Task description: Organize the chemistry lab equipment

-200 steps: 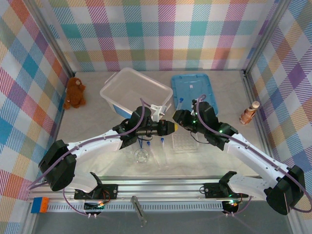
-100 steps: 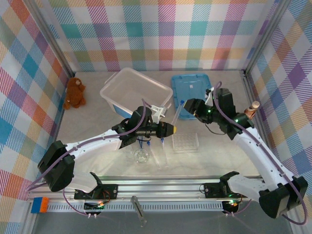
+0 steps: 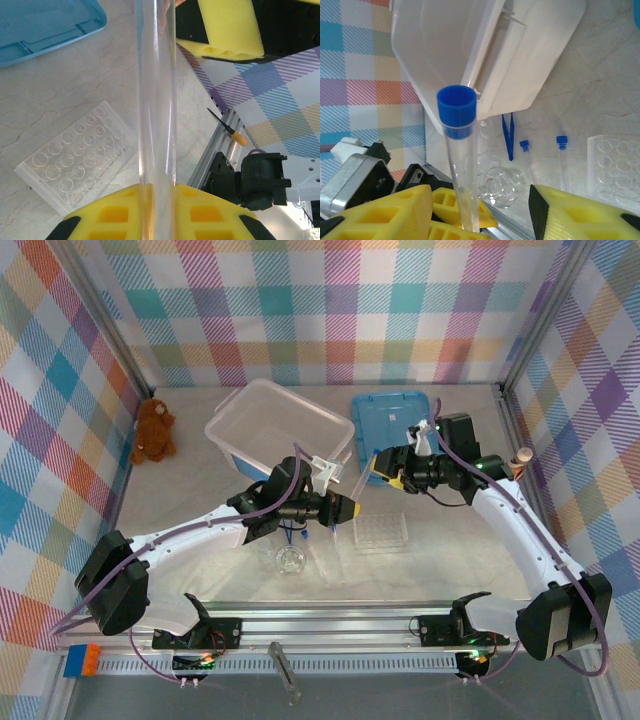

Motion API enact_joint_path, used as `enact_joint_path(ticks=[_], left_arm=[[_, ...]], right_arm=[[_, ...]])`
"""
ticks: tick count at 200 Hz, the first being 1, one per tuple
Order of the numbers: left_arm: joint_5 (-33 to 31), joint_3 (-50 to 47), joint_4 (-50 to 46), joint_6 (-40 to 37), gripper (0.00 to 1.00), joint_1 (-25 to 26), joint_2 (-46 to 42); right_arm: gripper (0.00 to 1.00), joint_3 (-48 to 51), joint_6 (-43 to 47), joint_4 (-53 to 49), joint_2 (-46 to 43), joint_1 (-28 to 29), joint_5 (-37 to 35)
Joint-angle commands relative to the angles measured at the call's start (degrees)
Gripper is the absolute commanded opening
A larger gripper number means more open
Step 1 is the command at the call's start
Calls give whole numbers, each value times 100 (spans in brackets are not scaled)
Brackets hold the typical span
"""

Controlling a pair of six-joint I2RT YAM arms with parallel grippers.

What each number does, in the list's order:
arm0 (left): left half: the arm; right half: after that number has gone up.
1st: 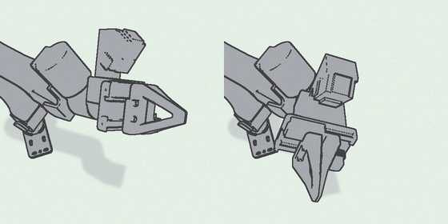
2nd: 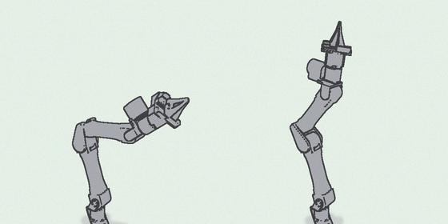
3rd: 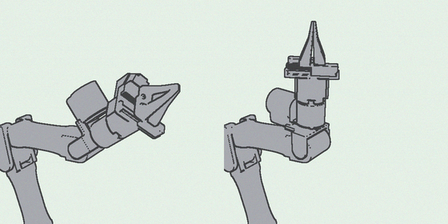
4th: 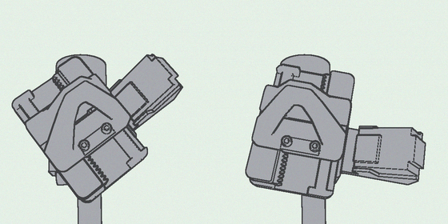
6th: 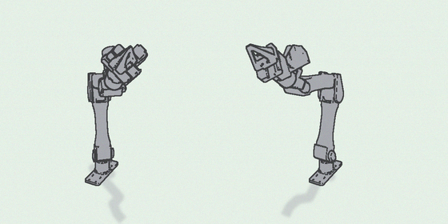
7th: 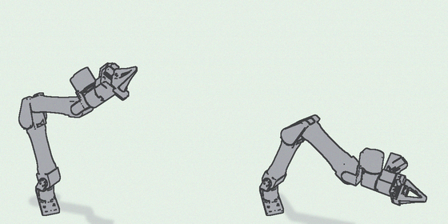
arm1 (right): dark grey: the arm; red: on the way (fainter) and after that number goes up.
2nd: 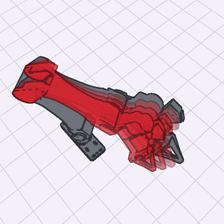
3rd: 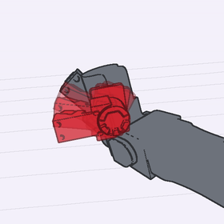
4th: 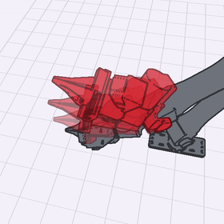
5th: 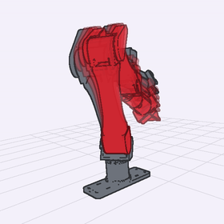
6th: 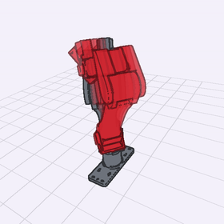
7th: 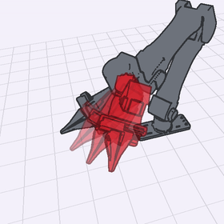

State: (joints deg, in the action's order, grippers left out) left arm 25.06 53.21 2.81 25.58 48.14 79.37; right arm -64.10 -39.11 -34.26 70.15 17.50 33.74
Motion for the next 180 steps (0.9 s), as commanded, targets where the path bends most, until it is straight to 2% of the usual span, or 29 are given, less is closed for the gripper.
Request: enact_joint_path(ticks=[1,64,133,180], left_arm=[[203,199,-148,-234,0,73,-144],[553,207,-226,-389,0,75,-127],[703,225,-298,-491,0,78,-120],[755,287,-329,-519,0,76,-45]], right_arm=[[53,-231,254,84,169,-55,532],[49,-475,635,-110,568,-189,842],[35,-613,890,-221,800,-370,1322],[30,-674,1120,-413,781,-371,1402]])
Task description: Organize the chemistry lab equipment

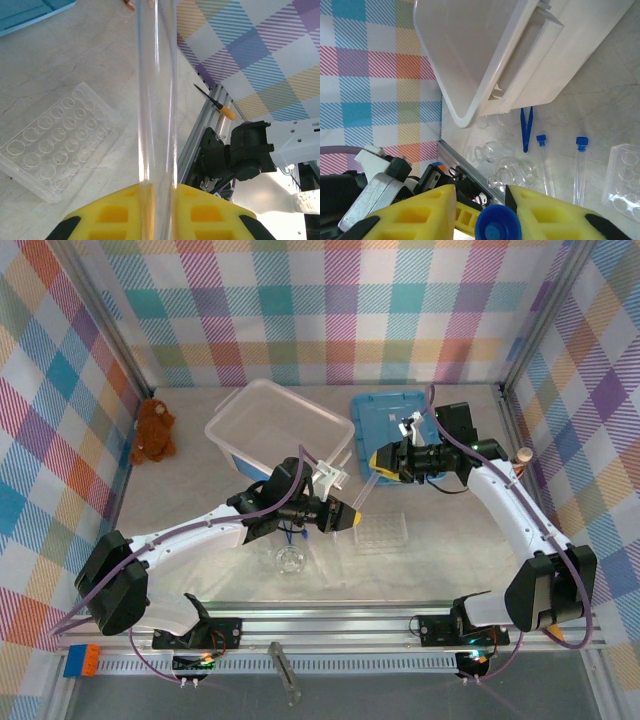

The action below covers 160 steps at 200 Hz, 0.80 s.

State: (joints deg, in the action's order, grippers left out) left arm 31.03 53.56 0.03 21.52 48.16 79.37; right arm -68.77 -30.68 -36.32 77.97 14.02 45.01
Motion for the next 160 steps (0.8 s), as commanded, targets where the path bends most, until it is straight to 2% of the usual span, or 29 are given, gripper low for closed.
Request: enact_joint_path(ticks=[1,103,111,129,142,150,160], left_arm=[[158,252,-54,-117,0,72,-45],[81,347,-312,-241,0,78,-11],[50,341,-347,-245,8,72,-15],[-55,335,-386,-253,38,71,-21],[-132,354,-405,-245,49,71,-44],[-170,359,-403,-215,65,73,-55],[-172,414,-400,-159,73,76,-92]], right_arm=[[30,-207,283,-217,-2,-23,277],[12,-355,758,-763,-59,-35,13],[11,-365,780,-780,-80,-47,-20],[11,-357,774,-793,-187,-44,-255],[11,-286,710,-733,-355,-49,-508],[11,-229,659,-661,-464,-40,-682],[11,-129,613,-596,-595,-38,-950]])
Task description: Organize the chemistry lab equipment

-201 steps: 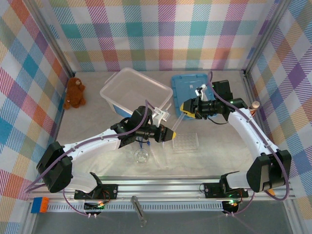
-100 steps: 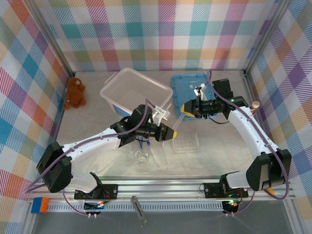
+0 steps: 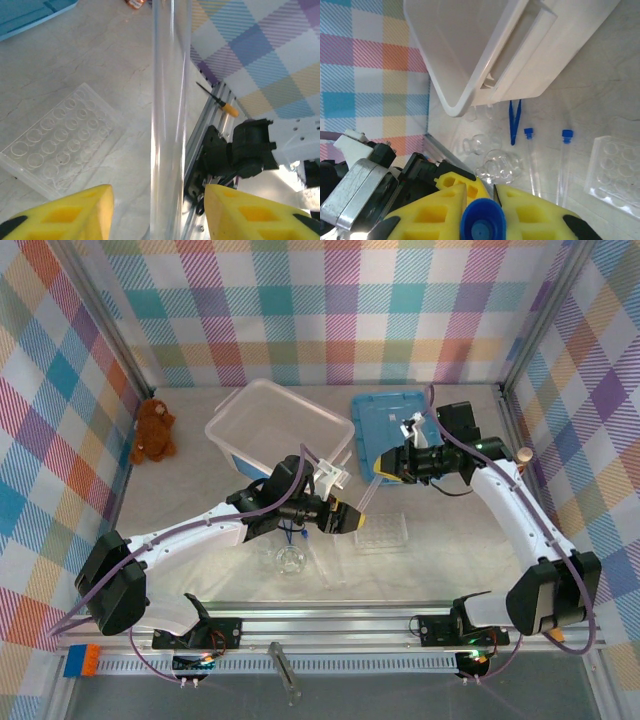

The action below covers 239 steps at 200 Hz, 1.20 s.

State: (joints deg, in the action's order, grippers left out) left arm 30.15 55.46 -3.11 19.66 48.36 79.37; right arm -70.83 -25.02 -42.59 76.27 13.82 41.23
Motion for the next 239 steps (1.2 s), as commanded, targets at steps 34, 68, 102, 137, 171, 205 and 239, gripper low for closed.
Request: enact_joint_path(ticks=[34,68,102,137,171,205,239], left_arm=[[-145,415,-110,153,81,52,-227],[-1336,517,-845,-93,80,51,-327],[-2167,420,-1078,-219,79,55,-589],[-2819,483,-1531,-454,79,51,-836],[-3232,326,-1602,-420,79,53,-1119],[-3598,87,-1660,-324,79,53,-1417],[-3692,-126,-1651,-209,79,56,-1586]], right_arm=[[11,276,27,160,-761,12,-1654],[12,809,-168,541,-1463,622,-3112],[12,1106,-131,694,-1816,2070,-5412],[12,1435,-50,1146,-1859,3240,-7108],[12,1645,69,1658,-1602,4197,-8548],[13,1798,-7,1997,-1466,4404,-8754],[13,2061,-167,2321,-1306,4427,-8743]])
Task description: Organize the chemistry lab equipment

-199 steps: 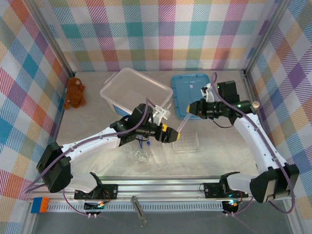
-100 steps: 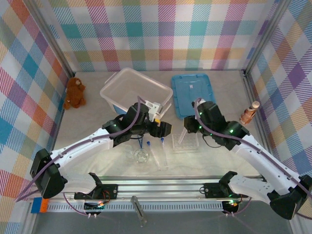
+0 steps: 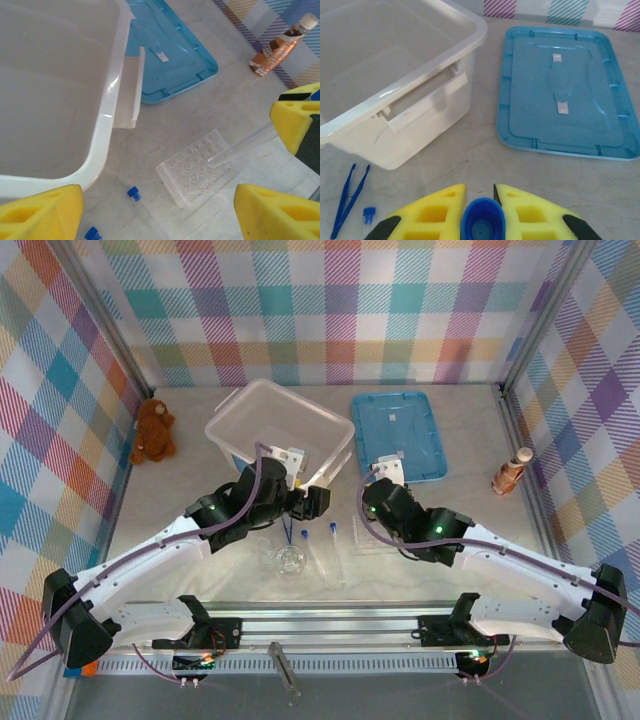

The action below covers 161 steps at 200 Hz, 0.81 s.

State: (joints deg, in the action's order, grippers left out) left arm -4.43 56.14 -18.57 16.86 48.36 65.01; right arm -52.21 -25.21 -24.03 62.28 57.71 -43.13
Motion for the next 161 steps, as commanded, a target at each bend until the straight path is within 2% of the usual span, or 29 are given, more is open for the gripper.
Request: enact_joint_path(ticks=[1,161], left_arm=[[-234,-192,-109,71,79,54,-153],[-311,-539,-199,332,78,55,-654]], right_arm=[[13,209,-153,476,96,43,-308],[15,316,-359,1181,937,28,-140]])
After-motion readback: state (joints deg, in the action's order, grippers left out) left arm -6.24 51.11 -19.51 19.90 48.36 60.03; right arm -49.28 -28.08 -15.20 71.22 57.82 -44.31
